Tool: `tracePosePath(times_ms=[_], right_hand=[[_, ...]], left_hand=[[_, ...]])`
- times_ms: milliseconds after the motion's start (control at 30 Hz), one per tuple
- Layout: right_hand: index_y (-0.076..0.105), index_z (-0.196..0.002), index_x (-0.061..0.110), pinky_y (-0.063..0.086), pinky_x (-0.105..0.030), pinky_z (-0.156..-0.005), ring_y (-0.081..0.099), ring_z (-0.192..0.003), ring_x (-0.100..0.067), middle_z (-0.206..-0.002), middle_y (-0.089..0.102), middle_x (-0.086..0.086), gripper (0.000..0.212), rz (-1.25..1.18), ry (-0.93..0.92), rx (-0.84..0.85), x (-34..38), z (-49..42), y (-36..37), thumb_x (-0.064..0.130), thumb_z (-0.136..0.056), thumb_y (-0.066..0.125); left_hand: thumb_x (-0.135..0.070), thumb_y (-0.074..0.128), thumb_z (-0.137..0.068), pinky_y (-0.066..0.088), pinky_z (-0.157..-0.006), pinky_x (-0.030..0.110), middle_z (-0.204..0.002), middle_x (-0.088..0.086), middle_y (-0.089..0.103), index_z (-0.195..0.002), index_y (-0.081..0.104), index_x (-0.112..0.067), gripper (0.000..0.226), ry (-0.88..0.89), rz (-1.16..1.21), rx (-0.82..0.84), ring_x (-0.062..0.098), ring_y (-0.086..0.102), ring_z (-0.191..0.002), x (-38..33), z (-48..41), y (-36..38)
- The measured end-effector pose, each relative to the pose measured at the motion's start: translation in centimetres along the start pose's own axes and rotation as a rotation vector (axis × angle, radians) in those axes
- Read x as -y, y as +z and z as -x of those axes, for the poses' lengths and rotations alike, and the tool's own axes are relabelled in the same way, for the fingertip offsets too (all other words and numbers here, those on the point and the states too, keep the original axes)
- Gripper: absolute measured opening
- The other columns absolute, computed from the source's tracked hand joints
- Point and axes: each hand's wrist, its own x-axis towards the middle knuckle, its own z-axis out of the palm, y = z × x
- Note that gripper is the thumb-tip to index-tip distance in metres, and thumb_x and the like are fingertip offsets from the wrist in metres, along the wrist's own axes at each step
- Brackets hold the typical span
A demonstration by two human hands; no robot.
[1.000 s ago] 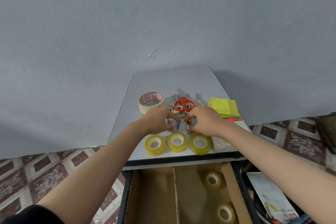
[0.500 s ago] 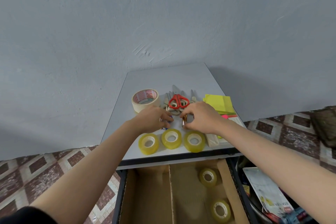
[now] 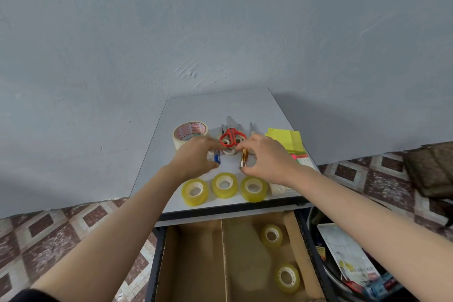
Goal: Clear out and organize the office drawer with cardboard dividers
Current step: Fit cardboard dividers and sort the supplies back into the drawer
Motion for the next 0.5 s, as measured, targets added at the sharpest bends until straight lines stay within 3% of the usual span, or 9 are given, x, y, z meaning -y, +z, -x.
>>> tracePosePath(times_ms=[67, 200, 367, 500], right_hand=[[0.058, -0.124, 0.017, 0.039, -0.022, -0.078, 0.051, -0.09, -0.016, -0.115, 0.049, -0.005, 0.047, -0.075, 0.019, -0.004, 0.6, 0.7, -0.2, 0.016, -0.078, 0.069], [0.064, -0.114, 0.011, 0.041, -0.024, -0.089, 0.051, -0.109, -0.022, -0.117, 0.047, -0.006, 0.041, -0.204, 0.071, -0.031, 2.3, 2.9, -0.6, 0.008, -0.074, 0.072], [0.067, -0.109, 0.014, 0.044, -0.018, -0.075, 0.058, -0.086, -0.015, -0.109, 0.05, 0.0, 0.039, -0.35, 0.115, -0.001, 4.8, 7.5, 1.2, 0.008, -0.072, 0.076], [0.069, -0.099, 0.01, 0.054, -0.022, -0.071, 0.069, -0.074, -0.016, -0.092, 0.065, -0.002, 0.035, -0.634, 0.285, 0.042, 6.2, 11.4, 3.8, 0.021, -0.069, 0.082]], left_hand=[[-0.015, 0.072, -0.079, 0.042, -0.085, 0.017, -0.124, 0.001, 0.057, -0.12, 0.063, -0.019, 0.043, -0.003, 0.117, -0.141, 0.013, 0.054, -0.105, -0.4, 0.9, -1.2], [-0.002, 0.075, -0.074, 0.048, -0.075, 0.005, -0.112, -0.002, 0.052, -0.109, 0.069, -0.008, 0.036, -0.031, 0.463, -0.291, 0.011, 0.06, -0.088, -1.8, 5.5, -2.9], [0.003, 0.073, -0.073, 0.05, -0.075, 0.009, -0.11, -0.01, 0.052, -0.1, 0.067, -0.018, 0.034, -0.191, 0.767, -0.295, 0.001, 0.062, -0.088, -3.9, 14.6, 0.0], [-0.007, 0.078, -0.07, 0.052, -0.078, 0.017, -0.111, -0.004, 0.063, -0.096, 0.07, -0.02, 0.03, -0.375, 1.035, -0.284, 0.008, 0.066, -0.09, -5.1, 21.3, 3.6]])
